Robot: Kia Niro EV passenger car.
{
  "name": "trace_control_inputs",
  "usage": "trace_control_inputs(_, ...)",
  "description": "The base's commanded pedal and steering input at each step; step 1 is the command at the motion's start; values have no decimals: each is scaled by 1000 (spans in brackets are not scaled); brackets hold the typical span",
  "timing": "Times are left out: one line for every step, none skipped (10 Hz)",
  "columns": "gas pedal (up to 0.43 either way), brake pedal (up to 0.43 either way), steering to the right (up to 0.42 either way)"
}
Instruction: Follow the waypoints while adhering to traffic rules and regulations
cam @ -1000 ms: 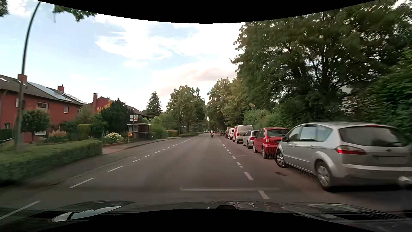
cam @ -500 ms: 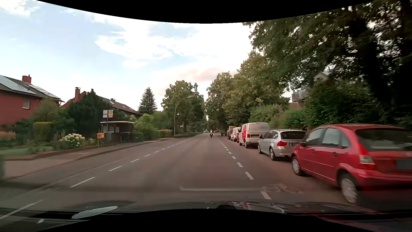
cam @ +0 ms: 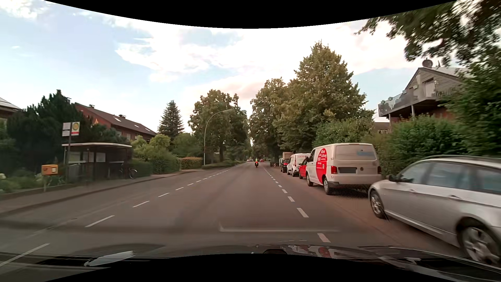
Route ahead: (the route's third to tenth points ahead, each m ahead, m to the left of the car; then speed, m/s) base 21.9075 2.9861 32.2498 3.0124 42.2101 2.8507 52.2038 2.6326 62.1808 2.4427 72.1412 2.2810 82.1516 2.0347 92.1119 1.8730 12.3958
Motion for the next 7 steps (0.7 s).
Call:
trace_control_inputs(177,0,-2)
trace_control_inputs(177,0,-2)
trace_control_inputs(177,0,-2)
trace_control_inputs(177,0,-1)
trace_control_inputs(177,0,-1)
trace_control_inputs(177,0,-1)
trace_control_inputs(177,0,-1)
